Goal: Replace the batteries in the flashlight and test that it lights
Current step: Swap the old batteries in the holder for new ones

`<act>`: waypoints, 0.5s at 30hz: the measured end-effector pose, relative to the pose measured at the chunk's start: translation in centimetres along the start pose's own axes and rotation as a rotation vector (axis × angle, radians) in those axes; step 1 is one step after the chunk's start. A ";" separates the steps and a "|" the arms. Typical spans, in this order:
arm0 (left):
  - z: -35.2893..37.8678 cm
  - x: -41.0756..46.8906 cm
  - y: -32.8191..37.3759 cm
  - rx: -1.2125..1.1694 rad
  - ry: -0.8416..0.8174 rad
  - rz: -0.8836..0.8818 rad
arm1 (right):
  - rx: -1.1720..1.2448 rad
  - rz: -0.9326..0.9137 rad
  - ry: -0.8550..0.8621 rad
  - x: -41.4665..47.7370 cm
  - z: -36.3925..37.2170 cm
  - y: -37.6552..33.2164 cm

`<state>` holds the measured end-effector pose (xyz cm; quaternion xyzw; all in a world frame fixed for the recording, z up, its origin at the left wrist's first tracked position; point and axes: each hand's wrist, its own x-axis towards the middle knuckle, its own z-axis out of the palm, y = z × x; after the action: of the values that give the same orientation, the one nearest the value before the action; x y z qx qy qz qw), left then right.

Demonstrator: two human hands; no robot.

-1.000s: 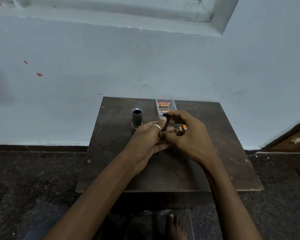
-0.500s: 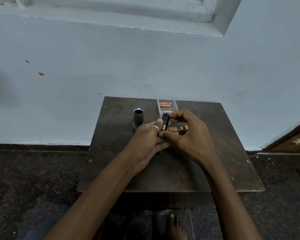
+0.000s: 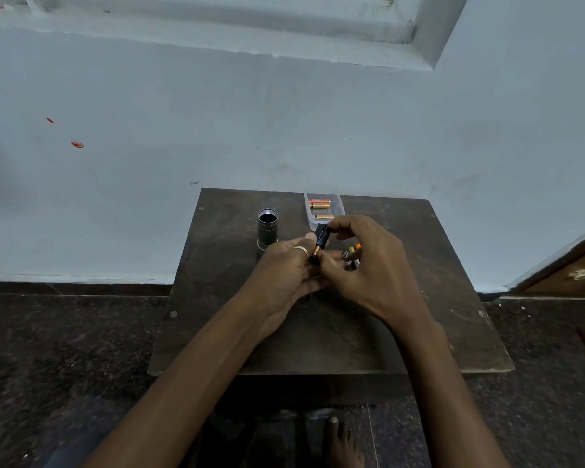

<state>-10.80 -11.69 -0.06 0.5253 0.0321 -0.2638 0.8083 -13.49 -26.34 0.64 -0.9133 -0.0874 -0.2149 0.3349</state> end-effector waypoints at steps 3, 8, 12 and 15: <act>-0.1 0.1 -0.1 0.015 0.016 0.003 | -0.065 -0.036 -0.032 -0.1 -0.2 -0.1; -0.1 0.0 -0.3 0.052 0.035 0.008 | -0.190 -0.045 -0.079 -0.2 0.0 -0.4; -0.4 0.2 -0.5 0.073 0.075 -0.018 | -0.259 -0.080 -0.091 -0.3 0.2 -0.4; -0.3 0.2 -0.6 0.085 0.075 -0.026 | -0.278 -0.095 -0.088 -0.4 0.2 -0.3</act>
<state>-10.82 -11.68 -0.77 0.5682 0.0581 -0.2555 0.7800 -13.89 -25.96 0.44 -0.9542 -0.1146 -0.2001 0.1905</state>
